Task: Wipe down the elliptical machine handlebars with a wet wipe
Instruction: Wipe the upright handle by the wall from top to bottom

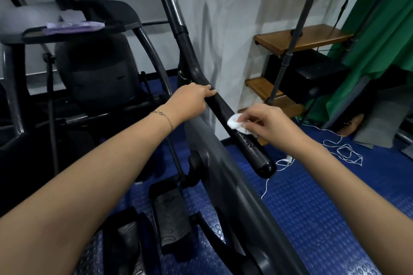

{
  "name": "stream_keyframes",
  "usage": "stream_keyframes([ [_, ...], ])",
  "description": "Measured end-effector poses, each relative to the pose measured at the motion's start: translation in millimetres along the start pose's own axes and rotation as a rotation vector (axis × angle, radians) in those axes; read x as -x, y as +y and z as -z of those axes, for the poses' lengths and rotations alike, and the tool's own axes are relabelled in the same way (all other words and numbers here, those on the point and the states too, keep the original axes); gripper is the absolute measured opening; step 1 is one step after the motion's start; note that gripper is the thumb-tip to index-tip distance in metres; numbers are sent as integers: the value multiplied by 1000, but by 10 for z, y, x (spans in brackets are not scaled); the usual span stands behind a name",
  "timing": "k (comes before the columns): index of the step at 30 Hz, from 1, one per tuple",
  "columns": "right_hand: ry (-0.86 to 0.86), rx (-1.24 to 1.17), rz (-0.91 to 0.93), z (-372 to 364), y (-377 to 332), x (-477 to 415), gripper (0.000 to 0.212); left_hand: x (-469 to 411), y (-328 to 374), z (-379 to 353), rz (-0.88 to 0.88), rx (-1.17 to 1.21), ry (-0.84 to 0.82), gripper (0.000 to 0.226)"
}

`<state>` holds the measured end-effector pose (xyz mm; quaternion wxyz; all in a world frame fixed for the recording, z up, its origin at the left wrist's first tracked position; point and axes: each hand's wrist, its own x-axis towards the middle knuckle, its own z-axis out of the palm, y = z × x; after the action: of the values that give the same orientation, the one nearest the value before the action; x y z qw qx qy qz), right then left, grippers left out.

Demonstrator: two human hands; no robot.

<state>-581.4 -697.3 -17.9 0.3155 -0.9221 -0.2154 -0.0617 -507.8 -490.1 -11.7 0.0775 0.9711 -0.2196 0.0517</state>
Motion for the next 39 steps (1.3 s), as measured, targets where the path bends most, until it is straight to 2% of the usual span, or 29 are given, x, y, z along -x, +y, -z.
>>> stream_keyframes([
  [6,25,-81,-12,15,39,19,9,-10,31,-4,21,-7,-7,60],
  [9,41,-109,-6,-21,19,78,12,-2,34,6,32,-20,-25,60],
  [13,-30,-194,9,49,64,247,15,22,60,4,34,-36,-32,60],
  [18,47,-169,2,-21,117,238,21,17,50,13,24,-47,-34,61],
  [22,11,-239,0,54,146,363,24,13,53,9,25,-55,-43,59],
  [27,34,-158,52,-6,88,198,16,-6,42,5,36,-54,-51,60],
  [34,0,-198,69,23,123,192,18,21,75,11,61,-50,-44,64],
  [39,4,-165,81,-5,120,228,19,66,133,55,71,-96,-97,67],
])
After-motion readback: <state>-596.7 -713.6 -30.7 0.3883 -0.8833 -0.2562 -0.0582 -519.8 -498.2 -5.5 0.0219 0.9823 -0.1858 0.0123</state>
